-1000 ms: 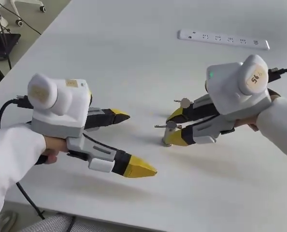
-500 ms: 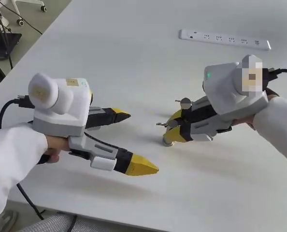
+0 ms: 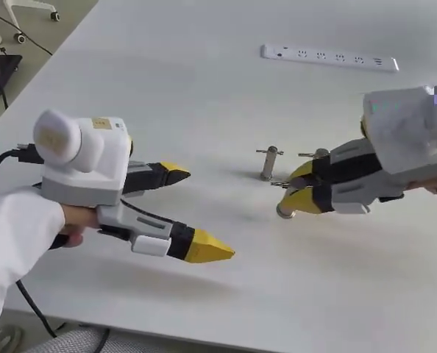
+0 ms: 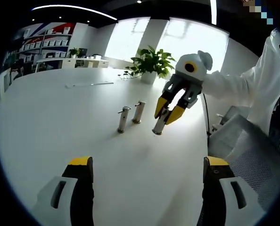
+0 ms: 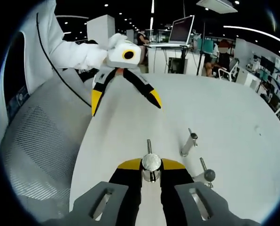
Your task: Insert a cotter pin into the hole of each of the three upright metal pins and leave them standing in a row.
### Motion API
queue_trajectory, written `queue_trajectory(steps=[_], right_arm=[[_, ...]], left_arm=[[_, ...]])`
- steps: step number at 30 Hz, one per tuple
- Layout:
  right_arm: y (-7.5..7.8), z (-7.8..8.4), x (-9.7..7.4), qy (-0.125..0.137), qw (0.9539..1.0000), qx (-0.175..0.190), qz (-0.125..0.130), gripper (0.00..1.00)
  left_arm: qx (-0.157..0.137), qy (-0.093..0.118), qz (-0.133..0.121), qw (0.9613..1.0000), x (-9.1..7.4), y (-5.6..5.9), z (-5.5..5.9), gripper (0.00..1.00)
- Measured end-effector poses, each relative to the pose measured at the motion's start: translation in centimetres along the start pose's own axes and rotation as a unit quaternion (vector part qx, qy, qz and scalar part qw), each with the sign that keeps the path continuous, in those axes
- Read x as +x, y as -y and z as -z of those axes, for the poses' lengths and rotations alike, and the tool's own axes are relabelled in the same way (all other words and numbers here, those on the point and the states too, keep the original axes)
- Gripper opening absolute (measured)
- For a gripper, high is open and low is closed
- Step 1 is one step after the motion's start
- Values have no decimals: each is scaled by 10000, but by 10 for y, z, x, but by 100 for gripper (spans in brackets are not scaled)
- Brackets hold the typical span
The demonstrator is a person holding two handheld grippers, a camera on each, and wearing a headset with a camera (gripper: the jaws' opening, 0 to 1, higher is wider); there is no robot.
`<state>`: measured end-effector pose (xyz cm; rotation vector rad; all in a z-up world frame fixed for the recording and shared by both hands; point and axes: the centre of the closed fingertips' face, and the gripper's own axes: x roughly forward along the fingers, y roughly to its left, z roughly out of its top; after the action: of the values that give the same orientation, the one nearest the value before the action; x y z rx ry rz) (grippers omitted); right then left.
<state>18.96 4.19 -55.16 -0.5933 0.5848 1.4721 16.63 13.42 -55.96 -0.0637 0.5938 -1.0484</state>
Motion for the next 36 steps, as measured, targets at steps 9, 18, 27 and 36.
queue_trajectory(steps=[9, 18, 27, 36], right_arm=[[17, 40, -35, -28, 9995, 220, 205, 8], [54, 64, -54, -31, 9977, 362, 568, 8], [78, 72, -52, 87, 9962, 584, 643, 8], [75, 71, -45, 139, 9961, 671, 561, 8]], left_arm=[[-47, 9, -127, 9999, -3, -3, -2, 98], [-109, -45, -373, 9992, -16, -11, 5, 99], [-190, -86, -553, 9983, -25, -17, 9, 97], [-284, -187, -622, 9975, -27, -18, 13, 95]])
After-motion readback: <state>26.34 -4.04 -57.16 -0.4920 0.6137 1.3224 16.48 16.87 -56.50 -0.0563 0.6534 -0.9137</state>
